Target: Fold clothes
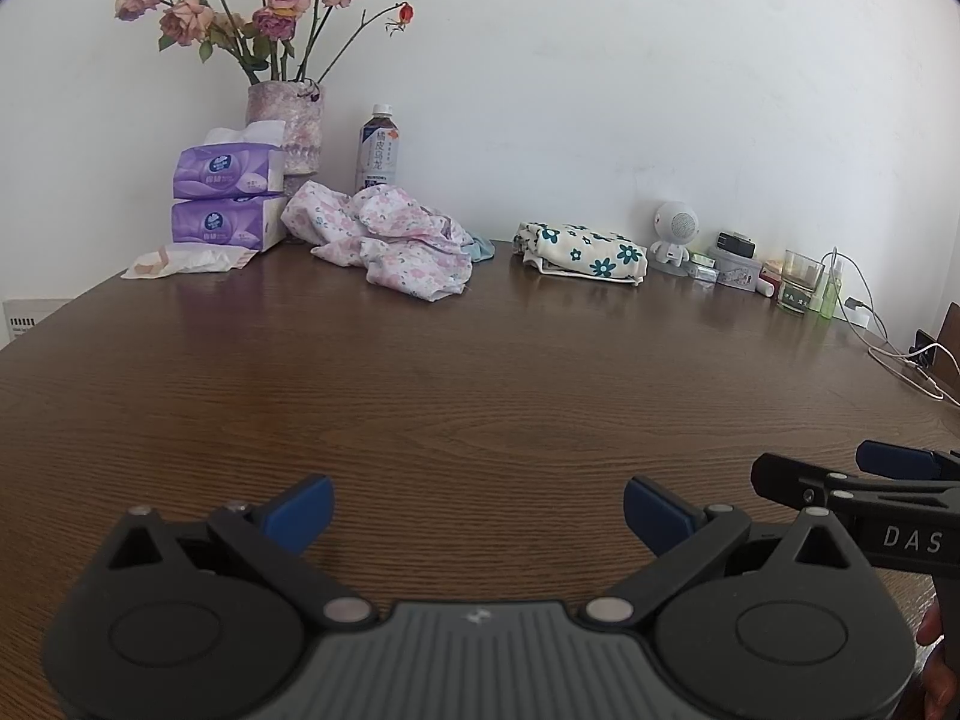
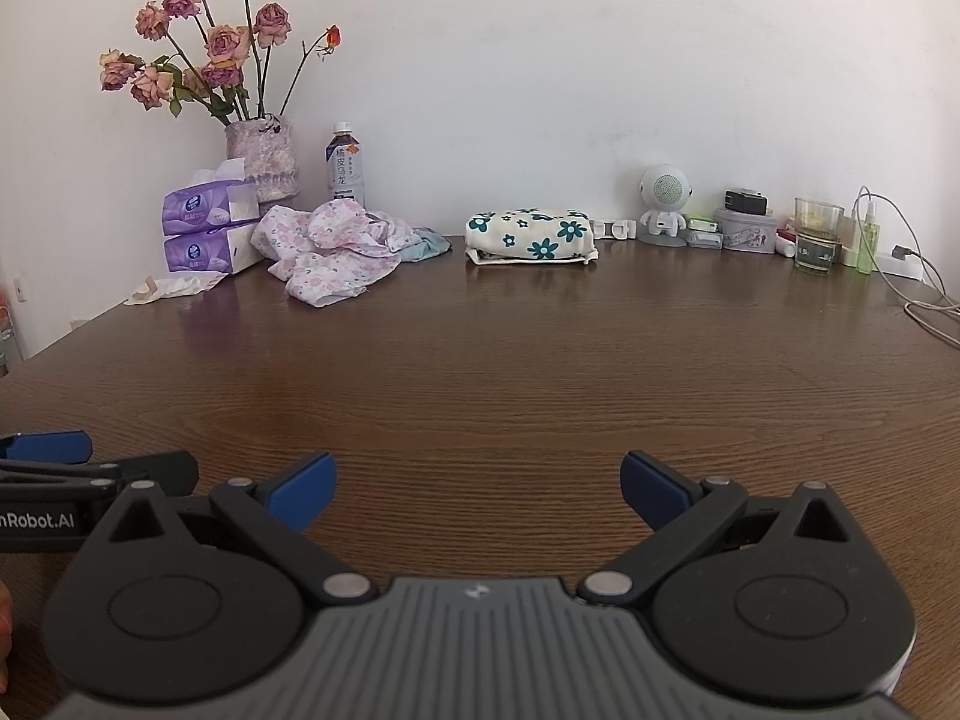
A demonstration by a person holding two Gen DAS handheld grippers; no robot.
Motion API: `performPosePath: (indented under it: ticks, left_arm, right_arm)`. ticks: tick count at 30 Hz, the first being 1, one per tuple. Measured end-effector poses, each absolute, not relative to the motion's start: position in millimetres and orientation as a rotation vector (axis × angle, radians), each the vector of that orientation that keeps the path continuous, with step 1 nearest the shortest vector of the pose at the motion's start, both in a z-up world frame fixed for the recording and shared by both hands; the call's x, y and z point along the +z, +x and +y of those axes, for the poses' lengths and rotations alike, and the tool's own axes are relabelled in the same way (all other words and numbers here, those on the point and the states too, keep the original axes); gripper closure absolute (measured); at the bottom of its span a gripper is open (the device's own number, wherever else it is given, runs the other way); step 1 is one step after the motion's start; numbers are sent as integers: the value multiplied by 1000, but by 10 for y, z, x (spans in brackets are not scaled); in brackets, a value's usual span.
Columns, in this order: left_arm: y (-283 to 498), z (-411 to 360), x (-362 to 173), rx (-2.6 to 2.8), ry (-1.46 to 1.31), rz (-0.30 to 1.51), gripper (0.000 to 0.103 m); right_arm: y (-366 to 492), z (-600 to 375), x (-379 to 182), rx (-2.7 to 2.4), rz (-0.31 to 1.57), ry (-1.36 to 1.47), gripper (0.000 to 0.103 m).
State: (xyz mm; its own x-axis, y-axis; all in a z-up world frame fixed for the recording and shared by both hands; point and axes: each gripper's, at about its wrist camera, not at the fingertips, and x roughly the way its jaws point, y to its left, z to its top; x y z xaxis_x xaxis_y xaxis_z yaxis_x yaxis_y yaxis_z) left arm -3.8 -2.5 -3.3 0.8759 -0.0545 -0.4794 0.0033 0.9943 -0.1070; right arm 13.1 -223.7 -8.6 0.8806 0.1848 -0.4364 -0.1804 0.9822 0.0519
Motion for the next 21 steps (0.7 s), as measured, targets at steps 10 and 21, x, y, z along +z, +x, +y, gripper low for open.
performPosePath:
  ticks: [10,21]
  left_arm:
    - [-46,-25,-43,-29,-103,500,0]
    - [-41,-23,-37,-34,-104,501,0]
  right_arm:
    - [122,-2233,-88,190,451,9,0]
    - [126,-2236,-86,189,453,7,0]
